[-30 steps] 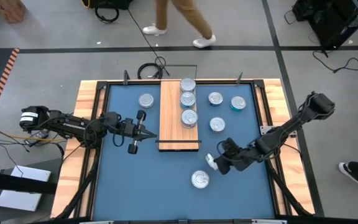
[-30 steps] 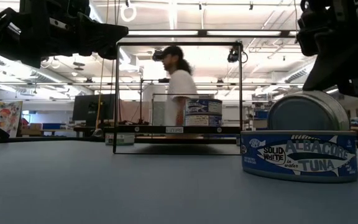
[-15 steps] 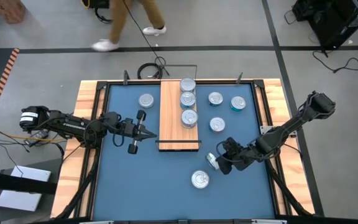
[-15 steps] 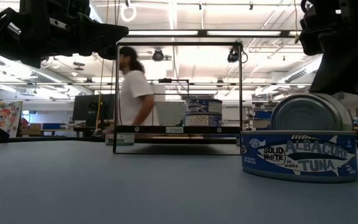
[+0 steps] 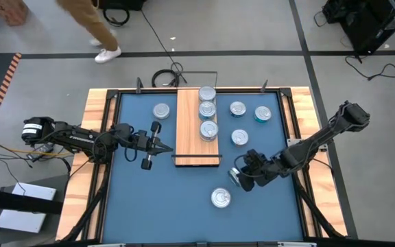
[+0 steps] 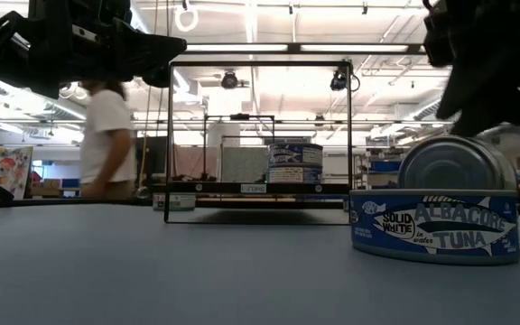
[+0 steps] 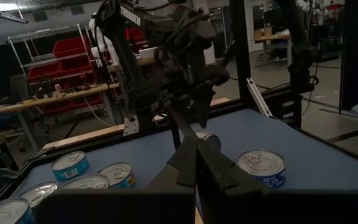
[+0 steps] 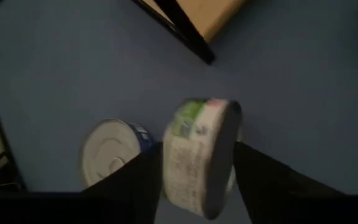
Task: Stack canned seafood by type on shelf
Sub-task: Put the green tuna can on the shelf aligned with the other green tuna can
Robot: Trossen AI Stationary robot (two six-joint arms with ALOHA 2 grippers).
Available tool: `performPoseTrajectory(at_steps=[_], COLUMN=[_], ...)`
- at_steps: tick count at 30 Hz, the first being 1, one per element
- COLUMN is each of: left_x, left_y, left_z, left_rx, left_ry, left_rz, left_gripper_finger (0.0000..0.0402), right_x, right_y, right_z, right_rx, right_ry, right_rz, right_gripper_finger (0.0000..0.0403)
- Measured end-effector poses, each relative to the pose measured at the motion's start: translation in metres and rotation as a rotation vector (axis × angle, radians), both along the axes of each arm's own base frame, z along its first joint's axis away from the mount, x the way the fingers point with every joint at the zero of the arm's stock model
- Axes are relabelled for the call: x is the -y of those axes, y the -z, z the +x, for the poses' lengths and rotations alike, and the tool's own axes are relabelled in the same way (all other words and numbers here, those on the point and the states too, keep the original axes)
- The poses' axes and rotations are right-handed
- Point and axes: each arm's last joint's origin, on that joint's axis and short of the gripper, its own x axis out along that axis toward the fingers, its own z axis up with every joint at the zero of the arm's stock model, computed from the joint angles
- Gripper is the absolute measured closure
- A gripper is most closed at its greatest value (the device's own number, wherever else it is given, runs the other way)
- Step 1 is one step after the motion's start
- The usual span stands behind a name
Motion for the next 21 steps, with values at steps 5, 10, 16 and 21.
performPoseTrajectory(at_steps=[5,10,16,21], left_x=[0.000,0.000,0.000,0.000], left_y=[0.000,0.000,0.001,0.001], left_z=[0.000,0.000,0.000,0.000], left_rx=[0.000,-0.003,-0.007,-0.007], left_ry=[0.000,0.000,-0.011,-0.012], left_rz=[0.000,0.000,-0.001,0.000], left_gripper_finger=[0.0398,0.0398,0.0398,0.0398], right_x=[-0.004,-0.011,-0.027,-0.040], right_y=[-0.019,-0.025,-0.028,-0.031], right_z=[0.008,0.022,0.048,0.067], right_rx=[0.034,-0.033,-0.289,-0.506], right_ry=[-0.064,-0.084,-0.080,-0.063], right_rz=[-0.043,-0.110,-0.187,-0.185], right_gripper_finger=[0.0154,0.0145,0.0144,0.0142])
